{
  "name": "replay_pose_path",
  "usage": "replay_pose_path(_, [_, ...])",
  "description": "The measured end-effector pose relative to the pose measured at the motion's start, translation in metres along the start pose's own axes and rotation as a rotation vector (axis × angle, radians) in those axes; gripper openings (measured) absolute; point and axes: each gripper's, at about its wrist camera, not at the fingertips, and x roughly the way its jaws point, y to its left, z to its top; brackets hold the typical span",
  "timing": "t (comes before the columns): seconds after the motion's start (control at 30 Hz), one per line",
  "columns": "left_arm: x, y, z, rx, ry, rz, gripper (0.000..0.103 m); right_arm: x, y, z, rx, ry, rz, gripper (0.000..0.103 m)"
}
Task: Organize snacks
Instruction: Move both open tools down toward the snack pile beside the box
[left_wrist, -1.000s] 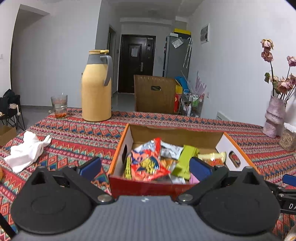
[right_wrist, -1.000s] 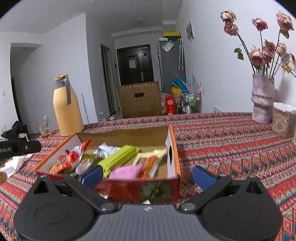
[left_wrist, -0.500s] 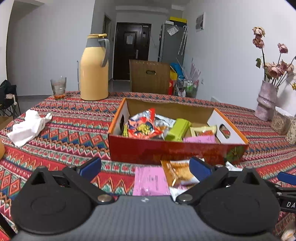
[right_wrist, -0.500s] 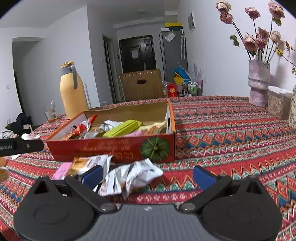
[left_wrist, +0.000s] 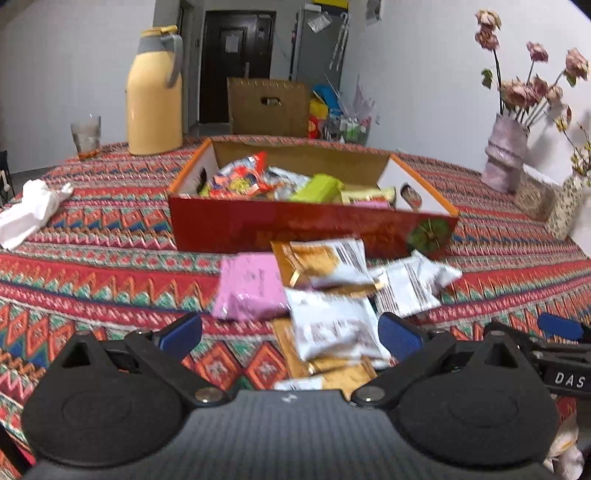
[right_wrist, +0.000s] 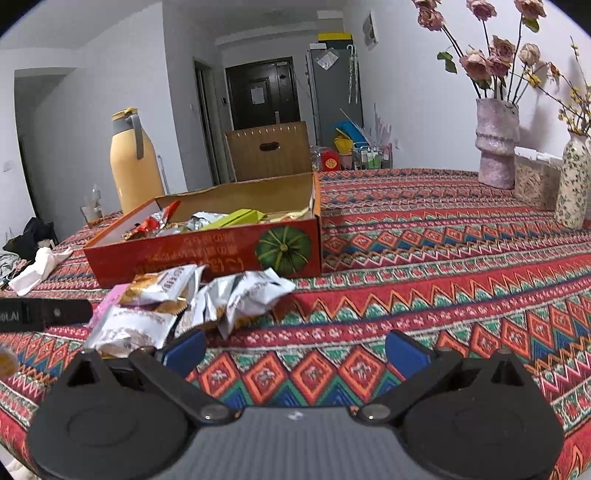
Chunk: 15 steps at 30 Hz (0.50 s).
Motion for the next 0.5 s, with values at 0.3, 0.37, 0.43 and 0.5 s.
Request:
replay_pose_path(0.3, [0.011,-0.016,-0.017,-0.008,0.083,0.038,0.103,0.0,-0.005,-0.011,-0.011,0.02,-0.013,0.103])
replay_pose_path(0.37, [0.012,-0.02,-0.02,-0.003,0.099,0.038,0.103,0.0,-0.005,-0.014,-0.018,0.026,-0.021,0.103])
replay_pose_path(0.43, [0.014,-0.023,-0.023,0.009,0.111,0.042,0.103,0.001,-0.005,-0.016,-0.019,0.034,-0.023,0.103])
replay_pose_path(0.5, [0.014,-0.025,-0.026,0.016,0.115,0.041,0.103,0.002,-0.006,-0.018,-0.017,0.039,-0.023,0.103])
